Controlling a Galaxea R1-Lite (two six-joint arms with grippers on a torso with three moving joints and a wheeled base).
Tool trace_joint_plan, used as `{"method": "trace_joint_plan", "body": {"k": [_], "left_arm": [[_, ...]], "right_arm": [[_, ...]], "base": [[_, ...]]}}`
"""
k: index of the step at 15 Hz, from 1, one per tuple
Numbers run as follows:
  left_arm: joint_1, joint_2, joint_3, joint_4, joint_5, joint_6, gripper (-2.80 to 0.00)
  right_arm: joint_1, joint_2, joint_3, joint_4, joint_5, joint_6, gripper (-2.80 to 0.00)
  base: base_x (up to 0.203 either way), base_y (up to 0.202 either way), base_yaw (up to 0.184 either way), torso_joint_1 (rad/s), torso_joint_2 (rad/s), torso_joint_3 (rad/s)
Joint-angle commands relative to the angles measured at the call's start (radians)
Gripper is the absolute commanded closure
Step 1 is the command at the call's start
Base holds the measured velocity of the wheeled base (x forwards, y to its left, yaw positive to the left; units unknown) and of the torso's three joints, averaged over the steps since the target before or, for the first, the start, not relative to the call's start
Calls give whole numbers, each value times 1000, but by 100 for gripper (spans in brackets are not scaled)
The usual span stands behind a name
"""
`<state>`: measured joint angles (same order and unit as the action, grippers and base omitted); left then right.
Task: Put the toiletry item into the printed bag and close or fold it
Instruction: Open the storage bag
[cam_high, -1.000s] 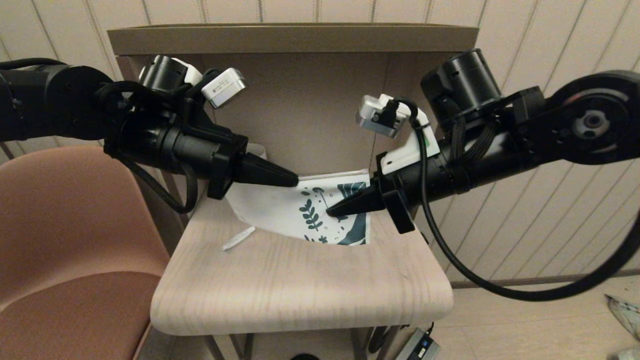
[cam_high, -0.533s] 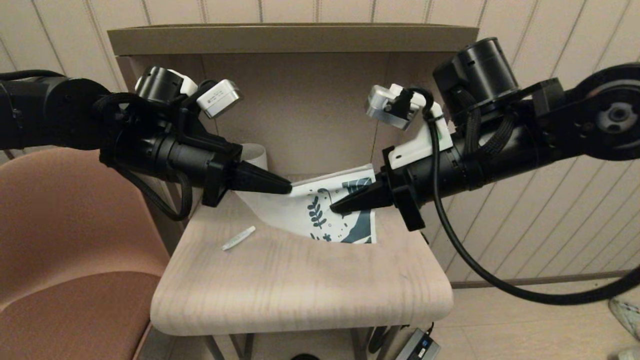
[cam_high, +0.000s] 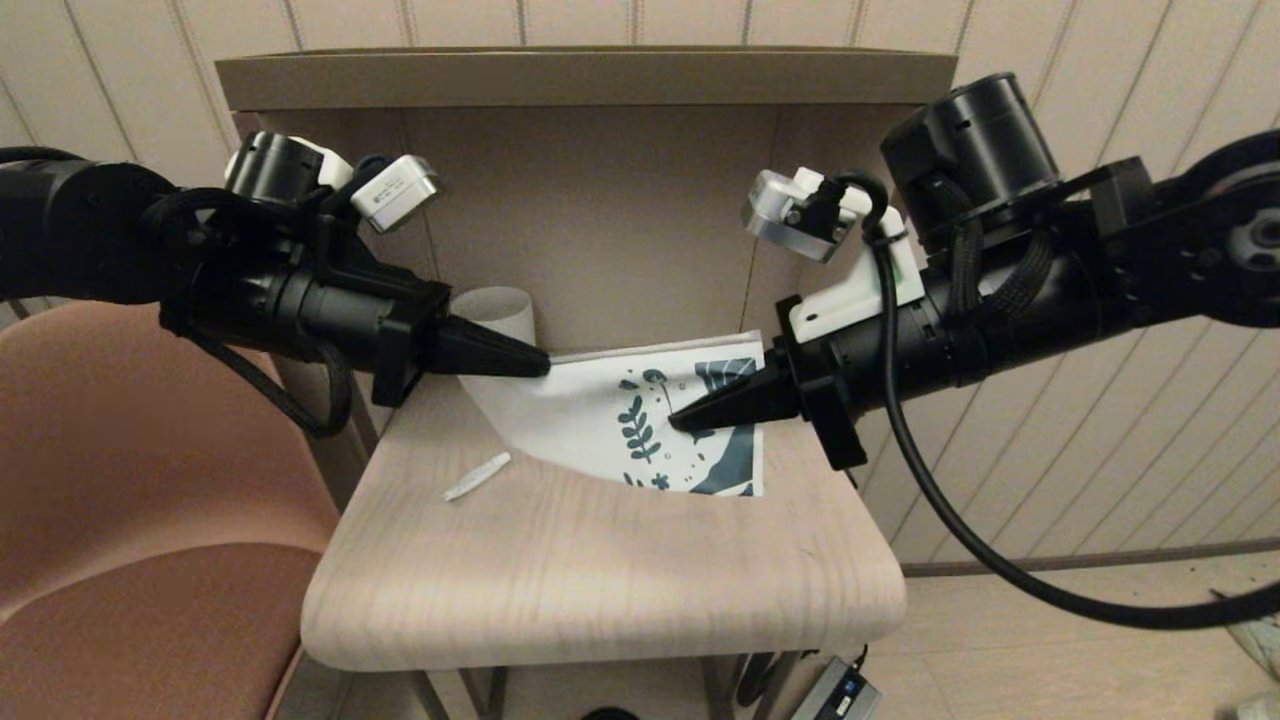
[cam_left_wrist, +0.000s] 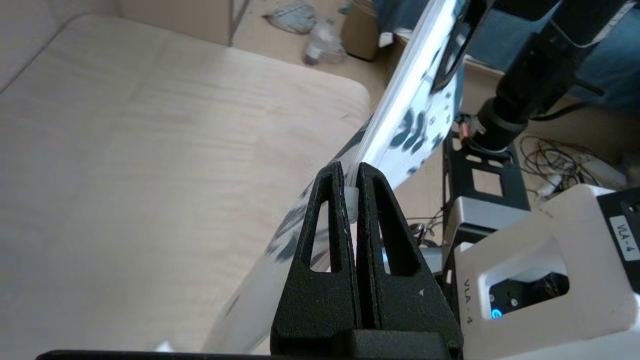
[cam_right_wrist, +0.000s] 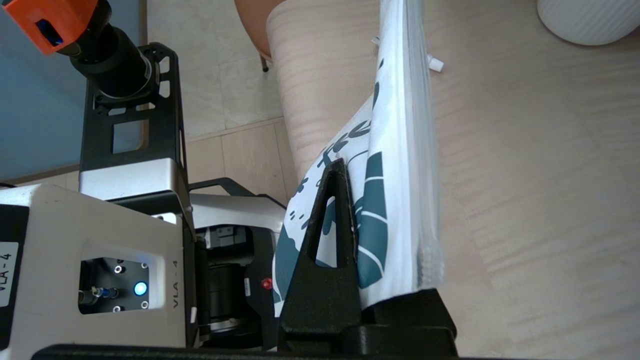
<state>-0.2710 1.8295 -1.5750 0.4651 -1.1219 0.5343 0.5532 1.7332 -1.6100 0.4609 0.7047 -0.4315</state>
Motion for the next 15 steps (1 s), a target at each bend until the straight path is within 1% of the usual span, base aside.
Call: {"method": "trace_joint_plan", "body": {"k": [1,10,15], "left_arm": [[21,-16,17,1,-7,4,0],[59,-54,68,0,-7,9,0],[67,-73,112,-3,-6,10,0]], "right_arm": [[1,-3,4,2,4,-3,0],[1,-12,7,2,6,-3,0],[2,-14,12,1,4,-3,0]], "base": [[0,0,0,0,0,0],[0,0,0,0,0,0],[0,0,0,0,0,0]]}}
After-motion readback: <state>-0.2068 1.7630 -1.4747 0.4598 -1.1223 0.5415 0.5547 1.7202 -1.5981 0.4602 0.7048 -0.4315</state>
